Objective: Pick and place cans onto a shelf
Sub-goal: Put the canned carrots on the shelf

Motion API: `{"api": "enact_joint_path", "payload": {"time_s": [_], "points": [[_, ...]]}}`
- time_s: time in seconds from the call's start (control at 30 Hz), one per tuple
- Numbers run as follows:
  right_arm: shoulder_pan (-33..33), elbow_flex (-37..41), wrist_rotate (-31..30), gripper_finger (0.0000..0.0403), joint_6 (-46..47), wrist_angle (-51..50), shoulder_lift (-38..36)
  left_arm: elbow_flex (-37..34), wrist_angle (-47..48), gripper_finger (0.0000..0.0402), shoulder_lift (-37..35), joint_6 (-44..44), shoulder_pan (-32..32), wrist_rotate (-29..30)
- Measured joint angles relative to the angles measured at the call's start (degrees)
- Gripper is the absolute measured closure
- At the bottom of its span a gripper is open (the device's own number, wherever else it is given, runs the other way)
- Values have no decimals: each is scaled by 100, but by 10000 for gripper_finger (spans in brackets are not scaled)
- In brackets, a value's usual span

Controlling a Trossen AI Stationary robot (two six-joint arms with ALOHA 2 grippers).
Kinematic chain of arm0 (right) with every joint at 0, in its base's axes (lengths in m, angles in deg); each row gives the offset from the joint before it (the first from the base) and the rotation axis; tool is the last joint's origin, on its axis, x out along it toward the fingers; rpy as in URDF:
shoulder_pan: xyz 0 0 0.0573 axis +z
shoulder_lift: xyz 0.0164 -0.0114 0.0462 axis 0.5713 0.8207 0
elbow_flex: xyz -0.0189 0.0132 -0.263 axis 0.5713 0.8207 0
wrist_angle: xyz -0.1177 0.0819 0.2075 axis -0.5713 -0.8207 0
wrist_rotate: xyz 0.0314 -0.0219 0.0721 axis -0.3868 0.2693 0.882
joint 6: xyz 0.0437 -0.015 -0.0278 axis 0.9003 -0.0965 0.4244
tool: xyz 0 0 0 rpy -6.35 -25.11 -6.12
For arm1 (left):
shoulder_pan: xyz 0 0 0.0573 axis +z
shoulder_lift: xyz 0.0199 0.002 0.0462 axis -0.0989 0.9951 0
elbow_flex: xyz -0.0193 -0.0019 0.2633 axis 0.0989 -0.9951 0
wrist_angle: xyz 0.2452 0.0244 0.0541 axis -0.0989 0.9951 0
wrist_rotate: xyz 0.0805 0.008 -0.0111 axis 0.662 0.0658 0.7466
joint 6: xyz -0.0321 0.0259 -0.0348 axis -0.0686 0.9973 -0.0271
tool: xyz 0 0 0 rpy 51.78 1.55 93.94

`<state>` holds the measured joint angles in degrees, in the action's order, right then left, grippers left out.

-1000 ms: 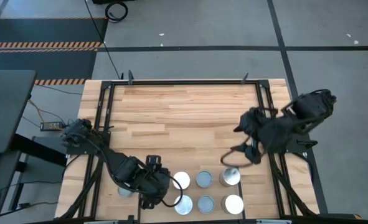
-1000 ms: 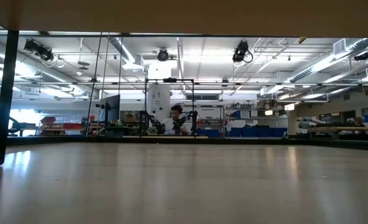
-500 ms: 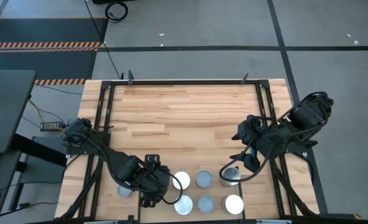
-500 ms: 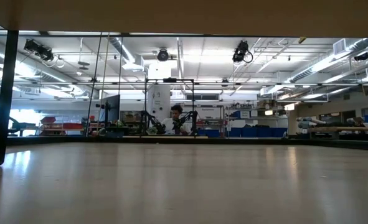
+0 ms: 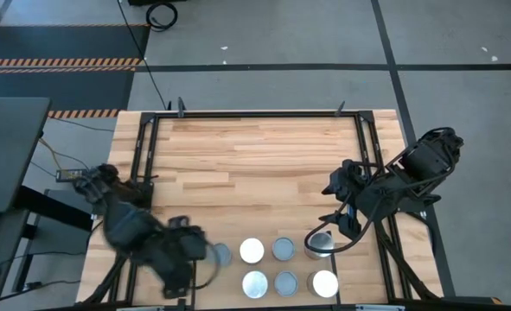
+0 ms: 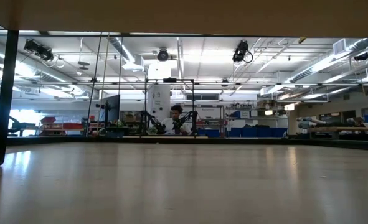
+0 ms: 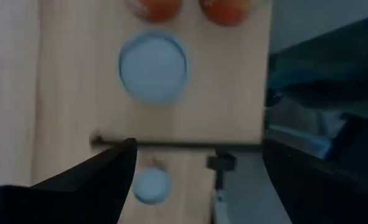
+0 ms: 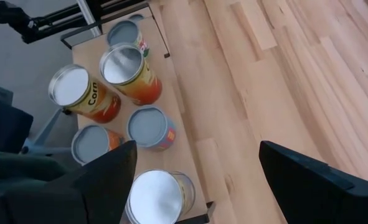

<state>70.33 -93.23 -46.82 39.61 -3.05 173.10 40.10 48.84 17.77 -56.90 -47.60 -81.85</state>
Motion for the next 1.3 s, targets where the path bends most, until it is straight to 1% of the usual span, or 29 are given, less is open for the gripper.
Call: {"api": "enact_joint_path", "payload": {"time_s": [0.07, 0.13, 0.2, 0.3, 0.33, 0.43, 0.5, 0.57, 0.63, 0.77, 0.97, 1.07, 1.17, 1.3], "points": [[0, 0, -35, 58, -3, -1, 0, -77, 124, 50, -141, -572, -248, -36], [-2, 0, -42, 58, -37, 4, 0, -331, 49, 52, -220, -860, -520, -62], [-2, 0, -42, 58, -108, 2, 0, -815, 88, 53, -310, -1335, -874, 33], [-2, 0, -44, 58, -144, 3, 0, -1600, -118, 54, -628, -2008, -1175, -282], [-2, 0, -49, 58, -146, 4, 0, -1903, -305, 54, -753, -2212, -1295, -294], [-2, 0, -51, 58, -149, 17, 0, -3015, -1488, 54, -1124, -2695, -1505, -151], [-2, 0, -51, 58, -149, 59, 0, -3736, -2031, 54, -1341, -2921, -1594, -69], [-2, 0, -49, 58, -145, 92, 0, -4384, -2512, 54, -1433, -2919, -1680, -91], [-2, 0, -32, 58, -114, 98, 0, -4901, -2761, 53, -1392, -2775, -1720, -264], [-2, 0, -5, 58, -31, 102, 0, -5596, -3132, 50, -1402, -2405, -1704, -443], [-4, 0, -23, 58, 11, 153, 0, -6260, -3305, 49, -1402, -1933, -1583, -446], [-9, 0, -23, 58, 11, 179, 0, -6635, -3721, 49, -1398, -1898, -1586, -613], [-9, 0, -25, 58, 17, 179, 0, -6776, -4169, 49, -1398, -1875, -1579, -647], [-9, 0, -33, 58, 17, 179, 0, -6780, -4350, 49, -1398, -1705, -1575, -262]]}}
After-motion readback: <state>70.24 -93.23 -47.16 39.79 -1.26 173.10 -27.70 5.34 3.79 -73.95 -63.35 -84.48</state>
